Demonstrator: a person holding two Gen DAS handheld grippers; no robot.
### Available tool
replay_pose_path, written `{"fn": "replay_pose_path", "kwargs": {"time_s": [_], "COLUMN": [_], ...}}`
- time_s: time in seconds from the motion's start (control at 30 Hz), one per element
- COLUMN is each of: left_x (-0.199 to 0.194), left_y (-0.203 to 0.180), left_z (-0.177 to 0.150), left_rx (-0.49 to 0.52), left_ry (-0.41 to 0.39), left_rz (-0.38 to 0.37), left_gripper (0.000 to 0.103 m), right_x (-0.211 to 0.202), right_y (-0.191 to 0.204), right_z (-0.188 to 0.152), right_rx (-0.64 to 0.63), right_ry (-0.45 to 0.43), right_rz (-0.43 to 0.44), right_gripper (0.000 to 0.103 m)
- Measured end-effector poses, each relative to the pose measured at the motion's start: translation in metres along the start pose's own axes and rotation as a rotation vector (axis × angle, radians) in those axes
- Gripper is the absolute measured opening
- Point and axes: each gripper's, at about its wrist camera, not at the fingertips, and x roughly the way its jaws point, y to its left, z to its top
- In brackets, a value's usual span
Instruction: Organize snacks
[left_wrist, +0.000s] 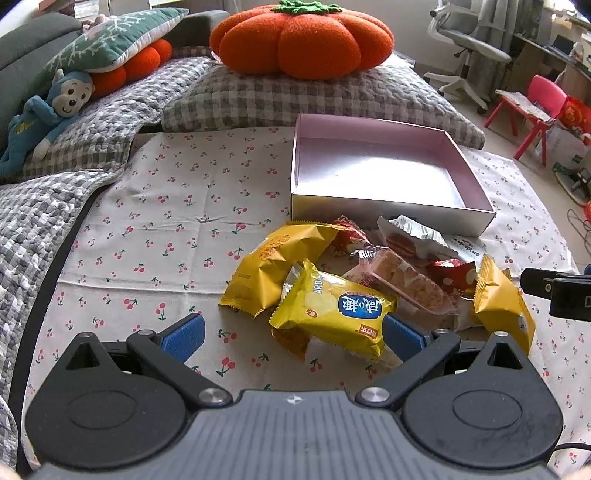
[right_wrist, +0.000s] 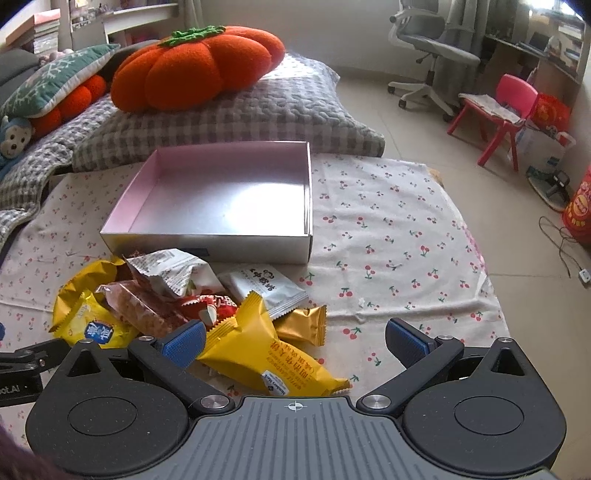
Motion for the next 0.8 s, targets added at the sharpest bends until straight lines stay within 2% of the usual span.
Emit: {"fn": "replay_pose_path", "kwargs": {"time_s": [0.13, 0.3, 0.43, 0.5, 0.57, 0.7, 0.8], "left_x": [0.001, -0.001, -0.002, -0.002, -0.003, -0.007, -0.009], "left_y": [0.001, 0.001, 0.002, 0.006, 0.008, 0.010, 0.014], "left_z": [0.001, 0.002, 0.002, 0.002, 0.001, 0.004, 0.007], "left_rx": [-0.003, -0.009, -0.011, -0.032, -0.051, -0.058, -0.072], "left_ry": [-0.002, -0.016, -0.034, -0.025, -0.025, -0.051, -0.052], "left_rz": [0.000, -0.003, -0.003, -0.034, -0.053, -0.039, -0.059], "left_gripper": [0.102, 0.102, 0.102, 0.102, 0.102, 0.102, 0.102], "right_x": [-0.002, -0.004, 0.000, -0.002, -0.005, -0.008, -0.009], "right_y": [0.002, 0.001, -0.002, -0.003, -0.003, -0.007, -0.008], "right_z": [-0.001, -0.002, 0.000, 0.003, 0.007, 0.016, 0.020], "right_rx": [-0.018, -0.005, 0.026, 0.031, 0.035, 0.063, 0.060], "right_ry": [-0.021, -0.075, -0.047, -0.050, -0.046, -0.010, -0.011], "right_rz": [-0.005, 0.055, 0.135, 0.169, 0.177, 0.213, 0.208], "right_gripper": [0.103, 0.103, 0.103, 0.103, 0.103, 0.103, 0.103]}}
